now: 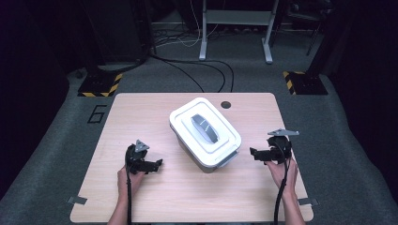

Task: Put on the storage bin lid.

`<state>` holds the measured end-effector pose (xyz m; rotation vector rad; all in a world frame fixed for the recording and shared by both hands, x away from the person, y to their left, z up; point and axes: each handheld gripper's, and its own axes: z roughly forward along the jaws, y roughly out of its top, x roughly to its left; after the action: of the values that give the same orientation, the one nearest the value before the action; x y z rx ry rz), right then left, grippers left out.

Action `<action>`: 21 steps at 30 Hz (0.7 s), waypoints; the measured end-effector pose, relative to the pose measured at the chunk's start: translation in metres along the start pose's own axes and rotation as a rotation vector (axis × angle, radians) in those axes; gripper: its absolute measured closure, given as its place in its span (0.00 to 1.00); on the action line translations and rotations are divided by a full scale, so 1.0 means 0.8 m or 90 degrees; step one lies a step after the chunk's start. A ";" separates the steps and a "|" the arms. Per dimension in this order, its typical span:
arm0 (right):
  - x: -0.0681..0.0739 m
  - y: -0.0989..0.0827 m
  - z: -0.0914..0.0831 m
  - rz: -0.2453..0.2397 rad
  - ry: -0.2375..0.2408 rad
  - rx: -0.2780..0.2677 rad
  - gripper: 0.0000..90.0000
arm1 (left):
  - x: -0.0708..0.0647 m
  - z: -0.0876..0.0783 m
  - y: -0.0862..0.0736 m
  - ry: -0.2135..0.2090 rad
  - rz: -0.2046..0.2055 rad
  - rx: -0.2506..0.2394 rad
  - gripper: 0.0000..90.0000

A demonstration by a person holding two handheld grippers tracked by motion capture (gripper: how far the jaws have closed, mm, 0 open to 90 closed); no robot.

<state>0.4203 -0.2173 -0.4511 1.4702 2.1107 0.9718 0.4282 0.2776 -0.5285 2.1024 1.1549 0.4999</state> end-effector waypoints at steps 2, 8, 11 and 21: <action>-0.001 -0.013 0.009 0.005 -0.003 0.010 0.00 | 0.000 0.001 0.000 0.002 -0.002 -0.005 0.06; -0.006 -0.046 0.028 0.017 -0.023 0.020 0.00 | 0.000 0.001 0.000 0.003 -0.002 -0.005 0.06; -0.009 -0.060 0.036 0.021 -0.038 0.022 0.00 | 0.000 0.001 0.000 0.001 0.000 -0.003 0.06; -0.011 -0.085 0.048 0.008 -0.068 0.022 0.00 | 0.000 0.001 0.000 0.003 -0.001 -0.005 0.06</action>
<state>0.4042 -0.2276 -0.5271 1.5194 2.0547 0.8460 0.4282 0.2772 -0.5291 2.0944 1.1558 0.5077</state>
